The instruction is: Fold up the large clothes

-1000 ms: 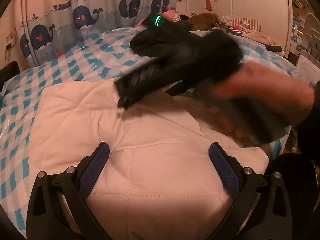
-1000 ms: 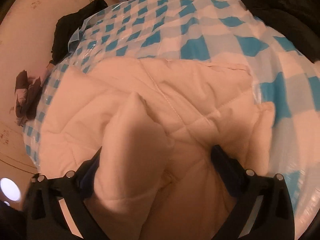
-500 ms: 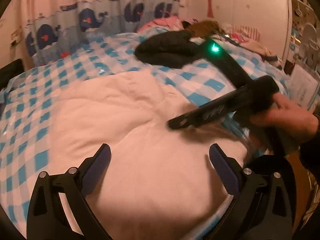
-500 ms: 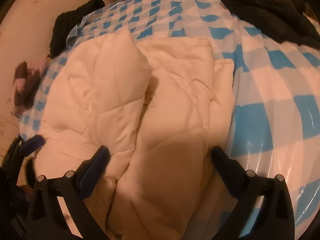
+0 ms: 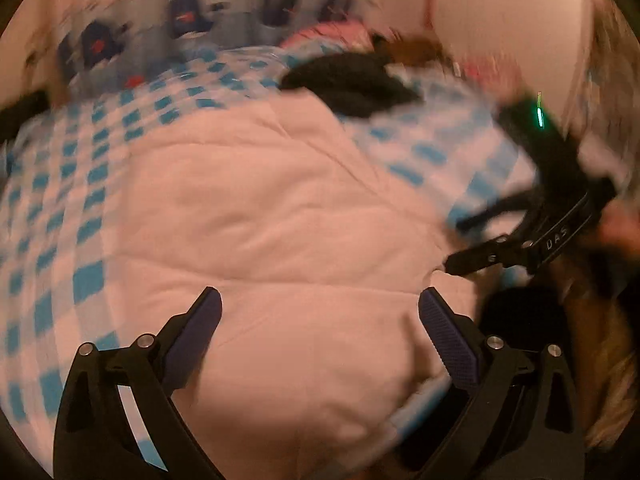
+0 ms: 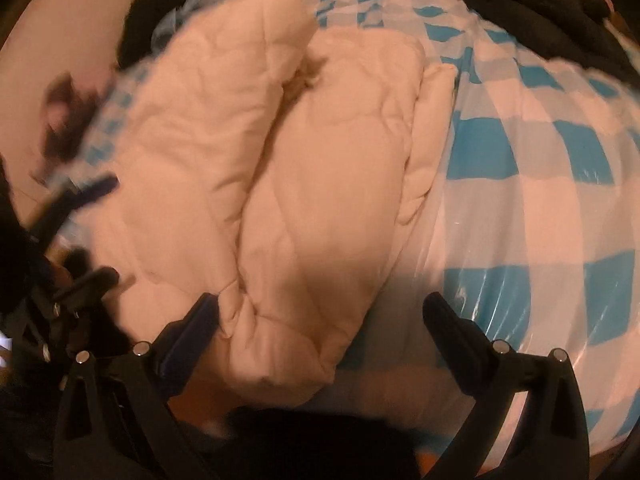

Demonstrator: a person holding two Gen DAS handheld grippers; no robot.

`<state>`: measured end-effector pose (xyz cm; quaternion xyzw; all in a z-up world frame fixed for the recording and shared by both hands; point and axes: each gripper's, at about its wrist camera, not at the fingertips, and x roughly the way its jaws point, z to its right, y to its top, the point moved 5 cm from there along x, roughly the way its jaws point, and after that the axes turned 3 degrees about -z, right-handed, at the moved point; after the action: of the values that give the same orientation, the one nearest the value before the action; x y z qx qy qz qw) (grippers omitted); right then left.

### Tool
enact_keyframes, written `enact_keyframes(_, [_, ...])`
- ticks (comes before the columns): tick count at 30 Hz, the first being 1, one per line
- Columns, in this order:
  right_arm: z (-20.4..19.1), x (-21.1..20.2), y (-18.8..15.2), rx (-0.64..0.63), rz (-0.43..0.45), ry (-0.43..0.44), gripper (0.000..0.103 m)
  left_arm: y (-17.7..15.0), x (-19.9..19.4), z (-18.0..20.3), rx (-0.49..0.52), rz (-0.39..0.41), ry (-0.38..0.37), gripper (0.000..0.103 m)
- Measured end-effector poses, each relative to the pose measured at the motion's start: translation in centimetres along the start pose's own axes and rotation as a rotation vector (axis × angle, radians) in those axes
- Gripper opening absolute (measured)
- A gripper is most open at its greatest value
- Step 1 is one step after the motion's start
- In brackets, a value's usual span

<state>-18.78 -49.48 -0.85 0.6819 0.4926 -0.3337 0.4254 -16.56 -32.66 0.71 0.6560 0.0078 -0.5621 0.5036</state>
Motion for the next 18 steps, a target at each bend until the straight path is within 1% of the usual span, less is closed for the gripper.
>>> enact_keyframes(1, [0.2,-1.4,0.4,0.029,0.036,0.043,0.097,0.3,-1.5,-1.8,-0.082,0.028,-0.043,0.095])
enact_keyframes(2, [0.4,-2.5,0.9,0.049,0.074,0.061,0.097,0.5,-2.4,-3.4,-0.146,0.043,-0.068,0.095])
enact_keyframes(3, [0.7,-3.6,1.7,0.086,0.128,0.105,0.097,0.5,-3.1,-5.5,-0.233,0.057,-0.096,0.095])
enact_keyframes(5, [1.0,-4.2,3.3,0.146,0.183,0.169,0.097,0.2,-3.3,-9.9,-0.415,0.062,-0.147,0.095])
enact_keyframes(6, [1.1,-3.9,4.0,0.157,0.192,0.17,0.097,-0.3,-2.8,-11.8,-0.497,0.057,-0.161,0.095])
enact_keyframes(8, [1.2,-1.8,5.3,0.181,0.155,0.194,0.097,-1.1,-1.6,-13.8,-0.587,0.035,-0.183,0.095])
enact_keyframes(9, [1.2,-0.6,5.4,0.19,0.126,0.184,0.097,-1.6,-0.7,-14.4,-0.619,0.014,-0.196,0.095])
enact_keyframes(10, [1.4,0.9,5.4,0.184,0.089,0.141,0.097,-2.0,0.3,-14.5,-0.637,-0.009,-0.216,0.095])
enact_keyframes(11, [1.6,2.2,5.1,0.186,0.063,0.142,0.097,-2.3,1.1,-14.5,-0.647,-0.027,-0.236,0.095])
enact_keyframes(14, [2.7,3.1,4.2,0.211,0.075,0.193,0.097,-2.8,3.5,-13.6,-0.648,-0.08,-0.278,0.095])
enact_keyframes(16, [3.3,3.1,3.6,0.223,0.072,0.212,0.097,-2.6,5.1,-13.0,-0.633,-0.108,-0.272,0.095])
enact_keyframes(18, [3.5,3.1,3.4,0.228,0.073,0.211,0.097,-2.2,5.9,-12.8,-0.637,-0.113,-0.268,0.096])
